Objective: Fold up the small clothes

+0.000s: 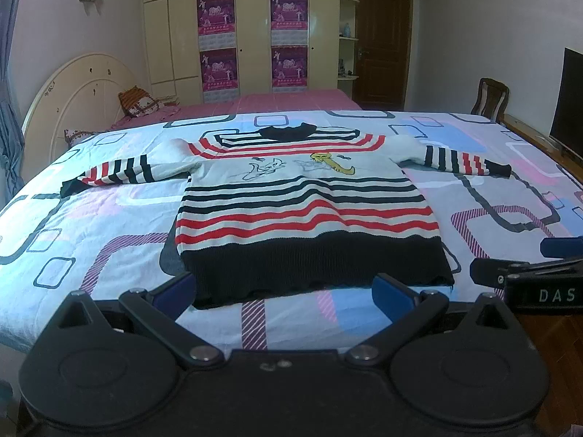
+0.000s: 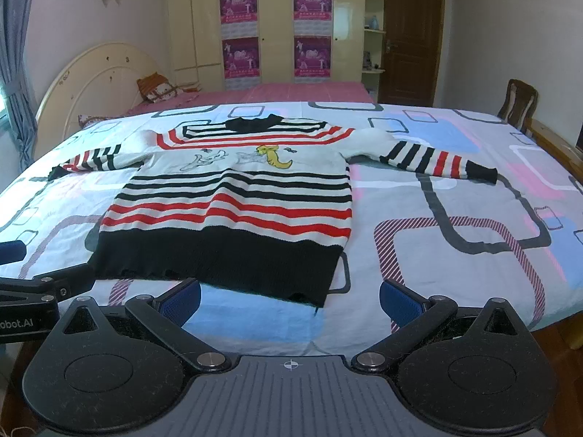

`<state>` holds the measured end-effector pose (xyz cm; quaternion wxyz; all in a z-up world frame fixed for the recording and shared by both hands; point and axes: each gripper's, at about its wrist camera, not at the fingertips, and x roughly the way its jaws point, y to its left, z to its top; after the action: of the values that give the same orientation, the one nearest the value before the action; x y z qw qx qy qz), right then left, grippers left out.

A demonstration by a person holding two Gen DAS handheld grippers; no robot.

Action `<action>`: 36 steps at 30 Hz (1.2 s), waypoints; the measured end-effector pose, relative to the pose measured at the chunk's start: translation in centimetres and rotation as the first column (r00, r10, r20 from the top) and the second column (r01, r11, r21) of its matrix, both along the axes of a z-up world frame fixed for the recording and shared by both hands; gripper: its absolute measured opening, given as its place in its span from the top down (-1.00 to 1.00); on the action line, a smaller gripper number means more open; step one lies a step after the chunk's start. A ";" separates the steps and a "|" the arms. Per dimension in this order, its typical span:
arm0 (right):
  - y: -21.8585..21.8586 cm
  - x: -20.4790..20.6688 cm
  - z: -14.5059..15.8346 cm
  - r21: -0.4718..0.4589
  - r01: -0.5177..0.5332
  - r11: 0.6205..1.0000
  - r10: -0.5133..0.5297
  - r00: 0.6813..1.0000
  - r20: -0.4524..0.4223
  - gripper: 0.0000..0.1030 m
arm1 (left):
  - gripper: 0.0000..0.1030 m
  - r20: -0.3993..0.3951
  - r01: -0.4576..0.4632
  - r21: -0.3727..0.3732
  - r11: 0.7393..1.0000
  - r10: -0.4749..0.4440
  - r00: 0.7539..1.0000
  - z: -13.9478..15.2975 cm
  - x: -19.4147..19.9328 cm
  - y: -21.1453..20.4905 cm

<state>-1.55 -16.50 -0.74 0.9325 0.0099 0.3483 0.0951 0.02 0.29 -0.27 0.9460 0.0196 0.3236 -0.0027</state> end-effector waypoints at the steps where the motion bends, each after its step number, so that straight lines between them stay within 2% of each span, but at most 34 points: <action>1: 0.0 0.0 0.0 0.000 0.000 1.000 0.000 1.000 0.001 -1.00 | -1.00 -0.001 0.000 0.002 1.000 0.000 1.000 0.0 0.1 0.0; 23: 0.0 1.1 -0.1 0.000 0.015 1.000 -0.015 1.000 -0.003 -1.00 | -1.00 -0.004 0.010 0.000 1.000 -0.010 1.000 0.0 0.7 -0.1; 36: 0.3 4.5 0.2 -0.007 0.047 0.999 -0.047 0.999 -0.002 -1.00 | -1.00 -0.009 0.026 -0.005 1.000 -0.026 1.000 0.3 5.0 0.6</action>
<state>3.00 -16.17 -0.57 0.9341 0.0151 0.3495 0.0719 5.04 0.86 -0.02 0.9444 0.0214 0.3278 -0.0160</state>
